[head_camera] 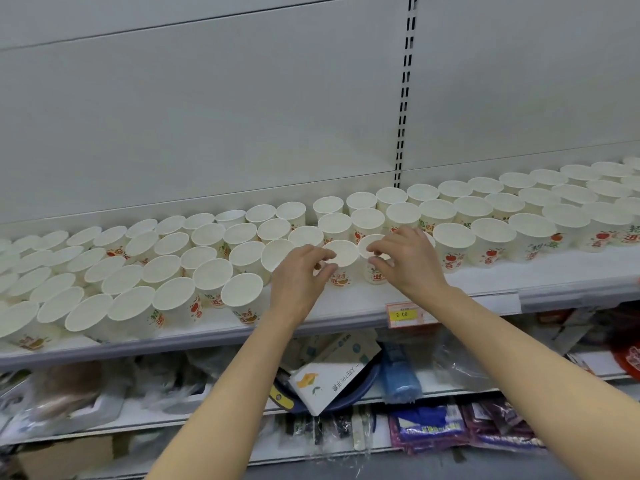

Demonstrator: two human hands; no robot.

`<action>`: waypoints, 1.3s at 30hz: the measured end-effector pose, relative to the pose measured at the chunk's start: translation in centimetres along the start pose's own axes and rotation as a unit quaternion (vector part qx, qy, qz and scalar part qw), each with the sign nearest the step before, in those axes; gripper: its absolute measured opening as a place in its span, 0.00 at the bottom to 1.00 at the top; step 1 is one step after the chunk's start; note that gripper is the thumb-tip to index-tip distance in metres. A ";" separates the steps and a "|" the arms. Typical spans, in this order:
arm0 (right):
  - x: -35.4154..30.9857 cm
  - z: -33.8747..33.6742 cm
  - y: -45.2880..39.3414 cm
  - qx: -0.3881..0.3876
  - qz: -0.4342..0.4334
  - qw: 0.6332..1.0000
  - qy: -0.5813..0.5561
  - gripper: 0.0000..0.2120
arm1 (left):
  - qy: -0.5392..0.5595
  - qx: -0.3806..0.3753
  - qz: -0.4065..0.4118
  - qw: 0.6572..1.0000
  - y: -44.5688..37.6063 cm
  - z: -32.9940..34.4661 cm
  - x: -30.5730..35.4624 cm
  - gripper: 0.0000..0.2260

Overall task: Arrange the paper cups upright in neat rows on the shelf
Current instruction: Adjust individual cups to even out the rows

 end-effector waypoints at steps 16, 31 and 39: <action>-5.9 4.4 -8.4 -0.111 -0.009 0.993 -0.048 0.08 | -0.121 -0.063 -0.017 0.991 -2.2 -5.1 -5.8 0.10; -8.3 6.9 -7.9 -0.122 0.056 0.988 0.070 0.14 | -0.185 -0.221 -0.011 0.957 -18.0 -1.2 -6.9 0.07; -9.2 7.9 -7.4 -0.093 0.070 0.990 0.082 0.07 | -0.172 -0.212 0.031 0.961 -18.2 0.1 -6.6 0.04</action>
Point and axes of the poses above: each hand's wrist, its own y-axis away from the middle knuckle, its own z-axis out of the palm, x = y × z, the point moved 5 cm from there along -y, towards the middle knuckle, and after that the axes turned 6 degrees about -x, right-handed, at the moved point
